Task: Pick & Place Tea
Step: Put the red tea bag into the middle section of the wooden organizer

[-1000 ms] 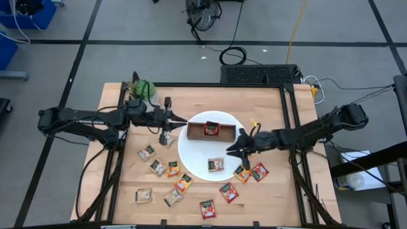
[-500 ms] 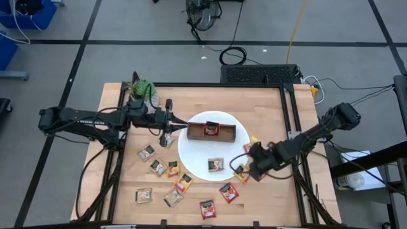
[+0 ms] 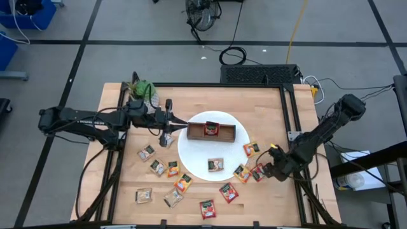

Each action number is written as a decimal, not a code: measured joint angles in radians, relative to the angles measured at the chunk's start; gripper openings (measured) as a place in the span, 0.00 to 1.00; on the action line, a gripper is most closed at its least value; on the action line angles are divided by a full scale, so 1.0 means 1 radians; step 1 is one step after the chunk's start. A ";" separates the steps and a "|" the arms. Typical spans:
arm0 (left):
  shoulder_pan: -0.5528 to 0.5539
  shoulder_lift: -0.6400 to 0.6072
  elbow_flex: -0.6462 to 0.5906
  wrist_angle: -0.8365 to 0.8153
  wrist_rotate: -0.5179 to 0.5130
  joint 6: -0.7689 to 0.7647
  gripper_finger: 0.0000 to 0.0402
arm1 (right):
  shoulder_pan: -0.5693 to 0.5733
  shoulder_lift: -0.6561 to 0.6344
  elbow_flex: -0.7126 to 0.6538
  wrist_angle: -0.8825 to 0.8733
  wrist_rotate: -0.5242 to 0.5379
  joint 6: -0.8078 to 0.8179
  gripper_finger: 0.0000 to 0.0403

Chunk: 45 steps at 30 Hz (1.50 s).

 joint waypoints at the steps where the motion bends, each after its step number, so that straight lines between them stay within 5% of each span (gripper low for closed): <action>1: 0.000 0.000 0.000 0.000 0.000 0.000 0.12 | 0.024 -0.021 -0.006 0.020 0.022 0.042 0.61; 11: 0.000 0.000 0.000 -0.001 -0.001 0.001 0.12 | 0.145 -0.111 -0.092 0.178 0.264 0.185 0.62; 18: 0.000 0.000 0.000 -0.001 -0.001 0.001 0.12 | 0.142 -0.084 -0.176 0.424 0.284 0.155 0.61; 27: 0.000 0.000 0.001 -0.001 -0.001 0.000 0.12 | 0.142 -0.063 -0.192 0.443 0.273 0.150 0.59; 35: 0.000 0.000 0.001 -0.001 -0.005 0.000 0.12 | 0.142 -0.061 -0.193 0.432 0.263 0.159 0.40; 45: 0.000 0.000 0.001 -0.001 -0.006 0.000 0.12 | 0.142 -0.041 -0.195 0.439 0.310 0.109 0.02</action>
